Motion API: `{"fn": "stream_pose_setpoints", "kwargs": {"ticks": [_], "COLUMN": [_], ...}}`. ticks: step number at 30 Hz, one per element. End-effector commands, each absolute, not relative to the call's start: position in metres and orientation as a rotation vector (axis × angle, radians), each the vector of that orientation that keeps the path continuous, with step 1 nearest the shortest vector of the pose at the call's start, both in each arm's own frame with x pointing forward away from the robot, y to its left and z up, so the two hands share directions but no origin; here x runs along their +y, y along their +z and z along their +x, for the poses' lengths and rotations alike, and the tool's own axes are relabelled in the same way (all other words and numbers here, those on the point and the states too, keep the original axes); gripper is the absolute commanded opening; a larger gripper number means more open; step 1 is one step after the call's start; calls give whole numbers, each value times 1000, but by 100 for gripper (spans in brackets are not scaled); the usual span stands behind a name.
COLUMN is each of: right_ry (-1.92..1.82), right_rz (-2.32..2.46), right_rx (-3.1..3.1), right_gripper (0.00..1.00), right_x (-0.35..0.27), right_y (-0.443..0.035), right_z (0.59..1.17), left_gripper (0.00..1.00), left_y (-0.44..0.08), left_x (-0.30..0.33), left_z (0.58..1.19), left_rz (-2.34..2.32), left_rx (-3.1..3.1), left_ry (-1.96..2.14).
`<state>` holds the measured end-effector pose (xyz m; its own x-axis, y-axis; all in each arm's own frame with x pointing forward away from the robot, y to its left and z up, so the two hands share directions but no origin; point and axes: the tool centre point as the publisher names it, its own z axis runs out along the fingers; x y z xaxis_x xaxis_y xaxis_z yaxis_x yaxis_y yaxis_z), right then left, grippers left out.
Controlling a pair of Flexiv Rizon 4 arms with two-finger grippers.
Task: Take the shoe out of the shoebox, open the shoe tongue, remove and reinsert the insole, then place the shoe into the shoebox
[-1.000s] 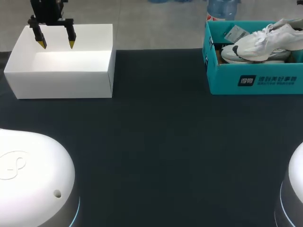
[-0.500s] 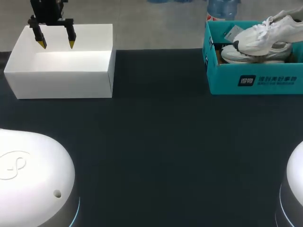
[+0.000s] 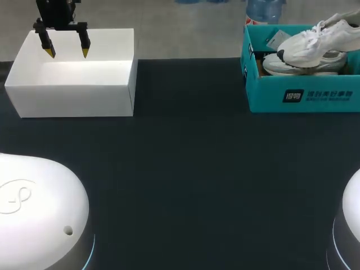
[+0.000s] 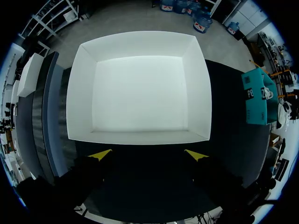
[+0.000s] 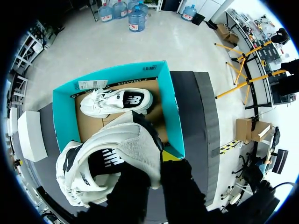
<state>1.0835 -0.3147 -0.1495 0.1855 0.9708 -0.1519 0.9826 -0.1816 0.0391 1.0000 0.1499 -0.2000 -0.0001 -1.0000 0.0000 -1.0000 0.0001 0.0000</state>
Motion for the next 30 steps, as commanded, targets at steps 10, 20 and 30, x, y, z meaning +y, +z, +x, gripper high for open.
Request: {"fn": "stream_pose_setpoints", "kwargs": {"ticks": [10,20,30], "right_ry": [-125,-131,-133], "right_rz": [2292,2352,2333], "right_rx": [1875,1855,1908], "right_gripper": [0,0,0], "right_x": [-253,-199,-132], "right_y": [-143,-160,-175], "right_z": [1012,956,919], "left_gripper": [100,100,100], "left_y": [-200,-200,-200], "left_x": [150,150,150], "left_z": [1000,1000,1000], "left_rz": [-2221,-2221,-2221], "left_rx": [2222,2222,2222], "left_ry": [0,0,0]}}
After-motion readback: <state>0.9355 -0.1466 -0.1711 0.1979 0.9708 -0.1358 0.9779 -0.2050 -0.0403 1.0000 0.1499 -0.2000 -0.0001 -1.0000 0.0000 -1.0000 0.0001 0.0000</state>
